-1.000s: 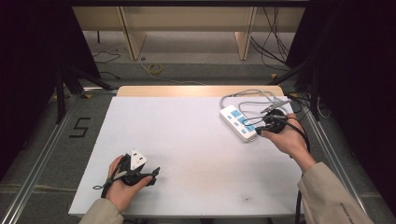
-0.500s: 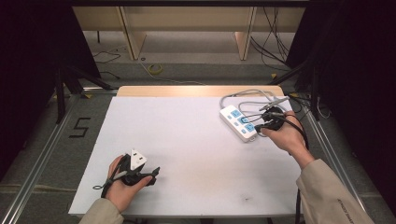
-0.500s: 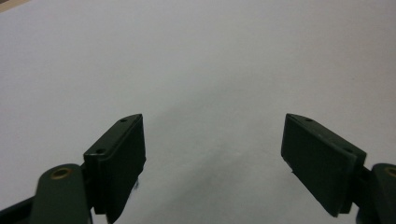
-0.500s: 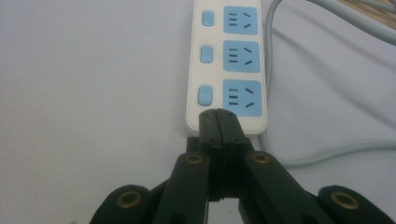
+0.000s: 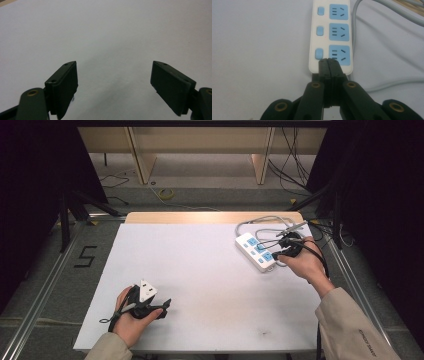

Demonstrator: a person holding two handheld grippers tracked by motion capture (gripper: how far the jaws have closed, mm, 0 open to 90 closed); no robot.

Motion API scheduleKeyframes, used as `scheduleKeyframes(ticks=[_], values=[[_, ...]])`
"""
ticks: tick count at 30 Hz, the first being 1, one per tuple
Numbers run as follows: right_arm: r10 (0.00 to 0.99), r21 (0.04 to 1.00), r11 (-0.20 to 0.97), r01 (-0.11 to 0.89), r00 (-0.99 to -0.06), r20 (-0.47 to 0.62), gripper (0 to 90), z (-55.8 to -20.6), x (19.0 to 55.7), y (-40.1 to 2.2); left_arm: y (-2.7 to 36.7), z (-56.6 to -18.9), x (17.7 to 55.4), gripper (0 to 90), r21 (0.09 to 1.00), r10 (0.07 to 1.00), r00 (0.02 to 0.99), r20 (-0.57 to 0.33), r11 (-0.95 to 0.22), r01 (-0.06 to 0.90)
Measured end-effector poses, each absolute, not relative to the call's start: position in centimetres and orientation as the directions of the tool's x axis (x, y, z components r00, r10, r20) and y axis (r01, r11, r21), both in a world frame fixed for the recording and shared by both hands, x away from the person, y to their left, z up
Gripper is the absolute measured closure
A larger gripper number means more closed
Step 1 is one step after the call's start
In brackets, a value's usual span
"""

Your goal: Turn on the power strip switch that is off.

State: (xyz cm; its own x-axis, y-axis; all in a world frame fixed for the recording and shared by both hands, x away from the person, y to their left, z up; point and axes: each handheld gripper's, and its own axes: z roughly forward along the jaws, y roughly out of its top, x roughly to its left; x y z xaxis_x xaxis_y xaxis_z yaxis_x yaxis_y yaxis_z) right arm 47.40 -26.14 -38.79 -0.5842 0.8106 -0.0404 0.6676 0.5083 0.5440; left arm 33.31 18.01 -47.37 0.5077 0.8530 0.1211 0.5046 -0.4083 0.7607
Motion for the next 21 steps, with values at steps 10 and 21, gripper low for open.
scheduleKeyframes(ticks=[10, 21], values=[[0.811, 0.535, 0.512, 0.672, -0.583, -0.043, 90.0, -38.9, 47.9, -25.9, 18.0, -47.4, 33.3, 21.7, 0.761, 0.853, 0.508, 0.120, -0.408, 0.504], [0.810, 0.529, 0.517, 0.673, -0.585, -0.047, 90.0, -38.8, 48.5, -25.6, 18.0, -47.4, 33.3, 21.7, 0.761, 0.853, 0.508, 0.120, -0.408, 0.504]])
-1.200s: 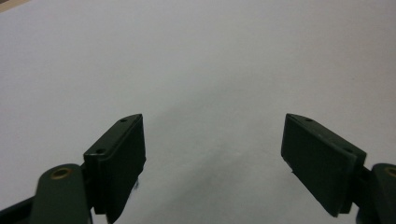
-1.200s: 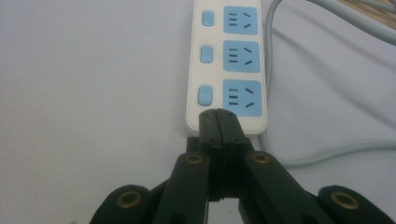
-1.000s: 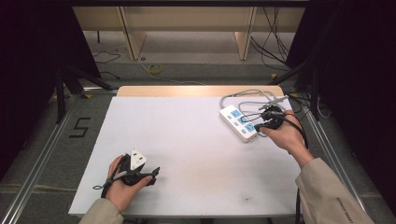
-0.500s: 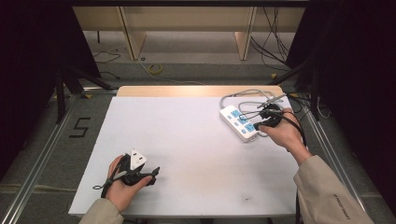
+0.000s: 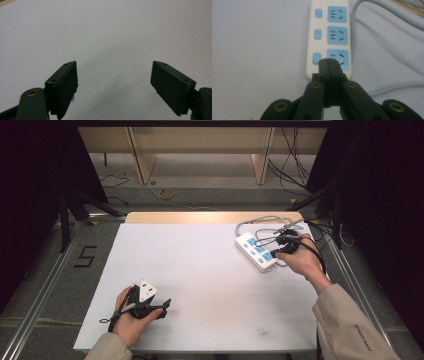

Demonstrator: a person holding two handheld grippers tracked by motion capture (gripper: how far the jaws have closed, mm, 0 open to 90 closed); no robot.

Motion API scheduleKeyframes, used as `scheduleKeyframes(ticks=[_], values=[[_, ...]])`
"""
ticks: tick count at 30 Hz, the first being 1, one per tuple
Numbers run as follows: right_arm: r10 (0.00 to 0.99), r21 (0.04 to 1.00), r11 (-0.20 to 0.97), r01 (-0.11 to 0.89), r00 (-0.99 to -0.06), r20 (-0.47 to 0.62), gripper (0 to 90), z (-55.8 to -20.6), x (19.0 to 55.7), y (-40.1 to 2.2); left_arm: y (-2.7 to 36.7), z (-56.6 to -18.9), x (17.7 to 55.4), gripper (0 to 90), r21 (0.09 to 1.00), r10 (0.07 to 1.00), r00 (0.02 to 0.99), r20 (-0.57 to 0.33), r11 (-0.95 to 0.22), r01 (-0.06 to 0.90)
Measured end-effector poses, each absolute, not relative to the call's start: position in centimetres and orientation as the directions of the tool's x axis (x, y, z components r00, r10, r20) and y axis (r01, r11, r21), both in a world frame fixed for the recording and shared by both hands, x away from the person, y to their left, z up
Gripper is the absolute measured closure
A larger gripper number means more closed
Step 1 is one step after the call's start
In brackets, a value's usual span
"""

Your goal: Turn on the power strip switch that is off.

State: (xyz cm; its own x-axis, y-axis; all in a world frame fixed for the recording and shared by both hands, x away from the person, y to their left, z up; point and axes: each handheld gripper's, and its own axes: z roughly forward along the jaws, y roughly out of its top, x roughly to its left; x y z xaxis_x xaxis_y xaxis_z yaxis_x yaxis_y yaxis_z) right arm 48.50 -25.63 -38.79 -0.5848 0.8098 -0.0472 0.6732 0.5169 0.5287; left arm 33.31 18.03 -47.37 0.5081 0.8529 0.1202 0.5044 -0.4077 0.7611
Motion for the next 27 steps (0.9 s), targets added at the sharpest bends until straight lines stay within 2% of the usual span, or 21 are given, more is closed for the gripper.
scheduleKeyframes(ticks=[27], values=[[0.814, 0.498, 0.520, 0.694, -0.580, -0.043, 90.0, -39.8, 50.1, -24.7, 18.0, -47.4, 33.4, 21.7, 0.760, 0.851, 0.512, 0.120, -0.411, 0.504]])
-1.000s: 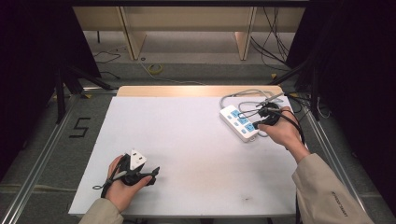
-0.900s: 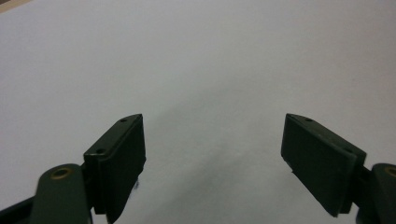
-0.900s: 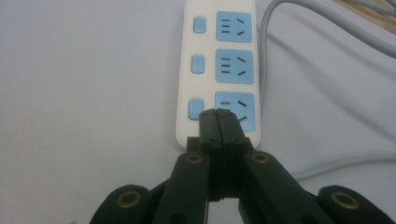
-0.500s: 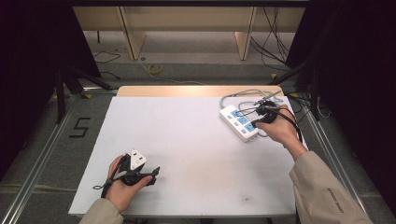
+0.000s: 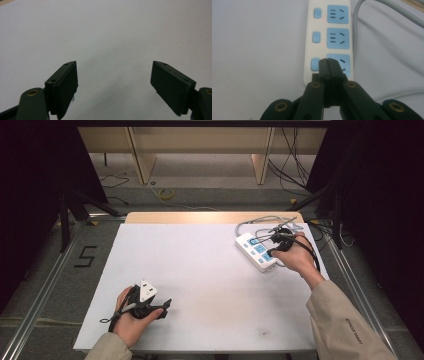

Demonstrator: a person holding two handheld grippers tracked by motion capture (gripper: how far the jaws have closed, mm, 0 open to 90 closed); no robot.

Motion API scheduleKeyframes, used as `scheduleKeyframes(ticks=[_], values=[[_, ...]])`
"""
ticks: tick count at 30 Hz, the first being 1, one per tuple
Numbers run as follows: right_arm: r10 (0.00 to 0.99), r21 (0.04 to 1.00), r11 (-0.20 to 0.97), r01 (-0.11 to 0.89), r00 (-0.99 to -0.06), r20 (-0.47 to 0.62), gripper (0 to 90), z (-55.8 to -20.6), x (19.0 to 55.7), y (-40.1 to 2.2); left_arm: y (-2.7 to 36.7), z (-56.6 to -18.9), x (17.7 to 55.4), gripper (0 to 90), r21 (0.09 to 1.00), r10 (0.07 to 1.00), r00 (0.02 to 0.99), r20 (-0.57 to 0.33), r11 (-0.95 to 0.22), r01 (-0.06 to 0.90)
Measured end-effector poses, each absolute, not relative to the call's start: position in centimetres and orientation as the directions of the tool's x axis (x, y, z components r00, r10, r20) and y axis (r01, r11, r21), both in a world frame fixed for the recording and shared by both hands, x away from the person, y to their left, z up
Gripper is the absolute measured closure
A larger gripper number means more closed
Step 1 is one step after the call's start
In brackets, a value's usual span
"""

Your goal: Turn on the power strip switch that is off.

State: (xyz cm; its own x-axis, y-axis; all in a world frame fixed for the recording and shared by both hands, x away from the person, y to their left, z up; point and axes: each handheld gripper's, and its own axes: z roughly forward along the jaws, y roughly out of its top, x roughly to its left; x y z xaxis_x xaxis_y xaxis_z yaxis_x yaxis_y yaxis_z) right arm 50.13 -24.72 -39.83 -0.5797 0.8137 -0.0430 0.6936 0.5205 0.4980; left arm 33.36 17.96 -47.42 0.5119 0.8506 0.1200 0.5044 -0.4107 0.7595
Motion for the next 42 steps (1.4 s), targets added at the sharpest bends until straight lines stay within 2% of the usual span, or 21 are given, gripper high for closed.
scheduleKeyframes(ticks=[42], values=[[0.817, 0.467, 0.518, 0.717, -0.577, -0.019, 90.0, -41.4, 51.7, -23.8, 18.0, -47.4, 33.4, 21.7, 0.758, 0.850, 0.513, 0.120, -0.412, 0.505]])
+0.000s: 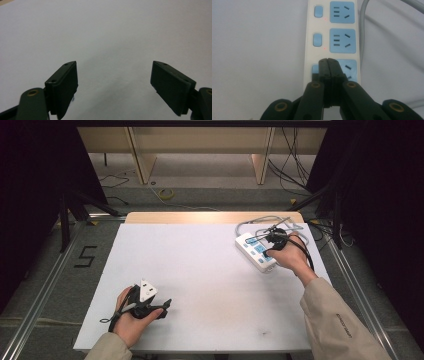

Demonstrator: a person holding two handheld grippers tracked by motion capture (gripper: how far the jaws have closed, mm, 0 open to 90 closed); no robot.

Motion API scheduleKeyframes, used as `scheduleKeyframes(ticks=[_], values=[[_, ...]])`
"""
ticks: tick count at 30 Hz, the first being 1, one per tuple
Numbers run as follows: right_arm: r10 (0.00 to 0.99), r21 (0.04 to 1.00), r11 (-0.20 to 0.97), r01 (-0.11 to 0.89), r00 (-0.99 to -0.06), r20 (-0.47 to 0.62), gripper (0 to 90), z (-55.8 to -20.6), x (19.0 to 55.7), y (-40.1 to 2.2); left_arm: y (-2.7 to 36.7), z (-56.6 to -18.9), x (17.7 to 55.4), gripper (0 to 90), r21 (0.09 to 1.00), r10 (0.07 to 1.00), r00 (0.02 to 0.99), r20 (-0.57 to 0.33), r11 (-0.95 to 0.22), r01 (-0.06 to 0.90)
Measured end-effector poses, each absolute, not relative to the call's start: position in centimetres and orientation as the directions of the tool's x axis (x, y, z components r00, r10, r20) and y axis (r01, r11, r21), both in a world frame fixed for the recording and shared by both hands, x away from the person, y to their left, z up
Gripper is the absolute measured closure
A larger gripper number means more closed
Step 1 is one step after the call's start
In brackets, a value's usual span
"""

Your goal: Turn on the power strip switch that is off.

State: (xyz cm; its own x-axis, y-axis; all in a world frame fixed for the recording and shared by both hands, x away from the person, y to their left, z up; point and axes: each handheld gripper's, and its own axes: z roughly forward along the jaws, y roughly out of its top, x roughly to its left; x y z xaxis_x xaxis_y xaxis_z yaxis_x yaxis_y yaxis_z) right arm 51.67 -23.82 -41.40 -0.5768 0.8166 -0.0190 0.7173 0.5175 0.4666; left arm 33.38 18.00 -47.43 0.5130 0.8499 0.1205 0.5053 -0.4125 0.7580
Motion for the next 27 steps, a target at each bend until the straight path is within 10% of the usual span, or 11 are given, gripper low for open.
scheduleKeyframes(ticks=[27], values=[[0.809, 0.447, 0.531, 0.719, -0.588, -0.016, 90.0, -42.17, 51.99, -22.84, 18.01, -47.44, 33.39, 21.7, 0.758, 0.850, 0.513, 0.121, -0.413, 0.505]])
